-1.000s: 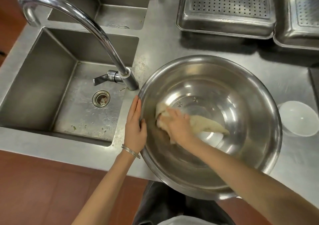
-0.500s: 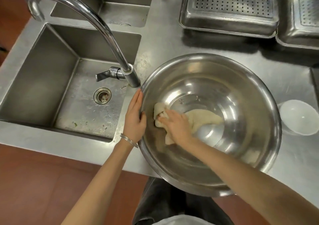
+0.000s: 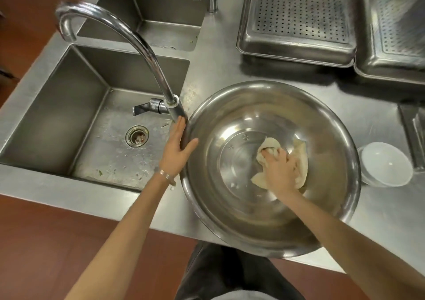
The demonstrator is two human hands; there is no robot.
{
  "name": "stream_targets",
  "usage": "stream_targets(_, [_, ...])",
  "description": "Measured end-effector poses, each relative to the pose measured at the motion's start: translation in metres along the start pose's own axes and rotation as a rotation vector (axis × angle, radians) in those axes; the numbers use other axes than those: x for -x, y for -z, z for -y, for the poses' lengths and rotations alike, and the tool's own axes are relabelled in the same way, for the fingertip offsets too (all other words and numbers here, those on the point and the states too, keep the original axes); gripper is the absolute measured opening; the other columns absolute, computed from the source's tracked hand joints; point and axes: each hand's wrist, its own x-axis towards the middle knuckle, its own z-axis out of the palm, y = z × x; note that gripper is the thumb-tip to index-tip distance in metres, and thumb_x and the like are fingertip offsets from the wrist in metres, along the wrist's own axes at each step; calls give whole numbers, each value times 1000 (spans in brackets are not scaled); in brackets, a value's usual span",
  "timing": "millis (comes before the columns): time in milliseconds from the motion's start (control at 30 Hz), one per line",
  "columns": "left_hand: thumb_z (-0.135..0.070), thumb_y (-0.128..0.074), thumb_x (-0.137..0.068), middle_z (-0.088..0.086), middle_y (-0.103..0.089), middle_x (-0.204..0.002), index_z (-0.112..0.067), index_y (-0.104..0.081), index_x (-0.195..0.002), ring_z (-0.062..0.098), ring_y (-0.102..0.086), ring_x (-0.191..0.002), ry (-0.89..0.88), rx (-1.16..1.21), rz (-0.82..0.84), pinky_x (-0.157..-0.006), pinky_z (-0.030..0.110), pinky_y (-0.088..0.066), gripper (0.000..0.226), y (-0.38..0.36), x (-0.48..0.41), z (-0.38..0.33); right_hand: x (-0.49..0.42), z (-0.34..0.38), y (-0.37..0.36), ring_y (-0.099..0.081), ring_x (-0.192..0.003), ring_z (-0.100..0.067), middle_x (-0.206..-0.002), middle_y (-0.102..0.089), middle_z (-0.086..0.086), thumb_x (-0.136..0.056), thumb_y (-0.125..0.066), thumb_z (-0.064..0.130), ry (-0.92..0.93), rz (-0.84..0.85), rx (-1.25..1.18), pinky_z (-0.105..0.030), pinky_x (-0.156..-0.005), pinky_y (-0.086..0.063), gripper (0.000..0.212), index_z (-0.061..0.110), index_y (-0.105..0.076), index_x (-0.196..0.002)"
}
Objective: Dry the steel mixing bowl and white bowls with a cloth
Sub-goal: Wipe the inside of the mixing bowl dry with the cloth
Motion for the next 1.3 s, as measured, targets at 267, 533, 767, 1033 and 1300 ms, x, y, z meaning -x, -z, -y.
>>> stream_targets(267, [-8, -68, -80, -18, -16, -146, -24, -8, -146, 3, -20, -136, 331, 282, -264, -114, 30, -22, 91, -50, 119, -14, 32, 5, -2, -38, -116, -33, -138, -36, -5, -94, -43, 30, 199, 101, -96, -40, -91, -42, 35, 34, -48, -129])
stream_targets(533, [-9, -46, -69, -16, -18, -146, -25, -10, -144, -11, -17, -131, 246, 208, -276, -108, 8, -18, 84, -46, 85, -9, 14, 39, -13, -38, -114, -34, -138, -39, -3, -83, -58, 15, 375, 10, -23, -47, -85, -41, 43, 39, -56, -118])
stream_targets(767, [0, -61, -82, -10, -15, -152, -20, -8, -147, 4, -19, -138, 174, 171, -124, -108, 11, -22, 86, -16, 53, -5, 0, 49, 10, -48, -111, -33, -124, -54, -4, -83, -51, 20, 573, 89, -356, -42, -91, -40, 36, 32, -61, -116])
stream_targets(1033, [-13, -59, -70, -19, -3, -153, -34, 8, -142, -8, -5, -138, 192, 285, -206, -109, 8, -13, 101, -48, 93, -3, -45, 147, 82, -39, -119, -35, -136, -39, -15, -88, -54, 11, 546, -113, -532, -38, -103, -32, 48, 16, -45, -134])
stream_targets(1300, [-38, -73, -63, -9, 1, -155, -21, 16, -143, -4, -8, -139, 99, 322, -71, -110, 11, -18, 120, -31, 84, 6, 19, 115, 54, -44, -115, -29, -130, -41, -12, -89, -47, 4, 831, 226, -475, -39, -98, -41, 45, 17, -50, -131])
